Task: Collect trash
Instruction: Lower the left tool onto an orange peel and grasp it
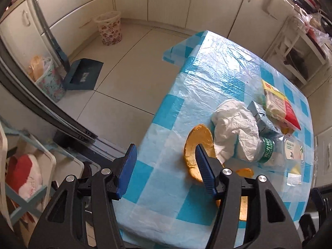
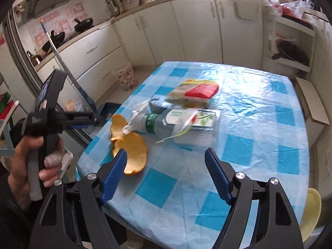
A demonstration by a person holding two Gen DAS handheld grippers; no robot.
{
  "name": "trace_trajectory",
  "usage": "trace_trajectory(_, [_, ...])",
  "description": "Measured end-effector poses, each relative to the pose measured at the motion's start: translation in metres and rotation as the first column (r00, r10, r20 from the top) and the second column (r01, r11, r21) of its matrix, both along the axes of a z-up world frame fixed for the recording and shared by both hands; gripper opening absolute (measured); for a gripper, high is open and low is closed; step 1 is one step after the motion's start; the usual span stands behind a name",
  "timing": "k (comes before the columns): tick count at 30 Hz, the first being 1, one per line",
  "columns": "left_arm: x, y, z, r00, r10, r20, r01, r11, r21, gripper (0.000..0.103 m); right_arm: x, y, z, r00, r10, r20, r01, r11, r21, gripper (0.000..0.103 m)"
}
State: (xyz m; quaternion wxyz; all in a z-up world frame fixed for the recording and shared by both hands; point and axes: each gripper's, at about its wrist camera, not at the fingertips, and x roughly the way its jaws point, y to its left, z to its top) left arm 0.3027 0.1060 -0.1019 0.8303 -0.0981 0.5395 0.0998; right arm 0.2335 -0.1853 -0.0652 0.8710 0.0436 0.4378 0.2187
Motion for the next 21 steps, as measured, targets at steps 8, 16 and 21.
trace_trajectory(8, [0.043, -0.003, -0.02, 0.975, -0.22, -0.039, 0.222, 0.973, 0.057, 0.056, 0.017, 0.038, -0.027, 0.997, 0.039, -0.066, -0.041, 0.999, -0.025, 0.074])
trace_trajectory(16, [0.059, -0.001, -0.037, 0.953, -0.302, -0.02, 0.302, 0.953, -0.009, 0.057, 0.027, 0.048, -0.044, 0.987, 0.051, -0.151, -0.052, 0.999, 0.0, 0.074])
trace_trajectory(21, [0.057, -0.001, -0.032, 0.956, -0.293, 0.002, 0.293, 0.955, 0.04, 0.057, 0.028, 0.054, -0.047, 0.985, 0.07, -0.16, -0.073, 0.997, -0.013, 0.074])
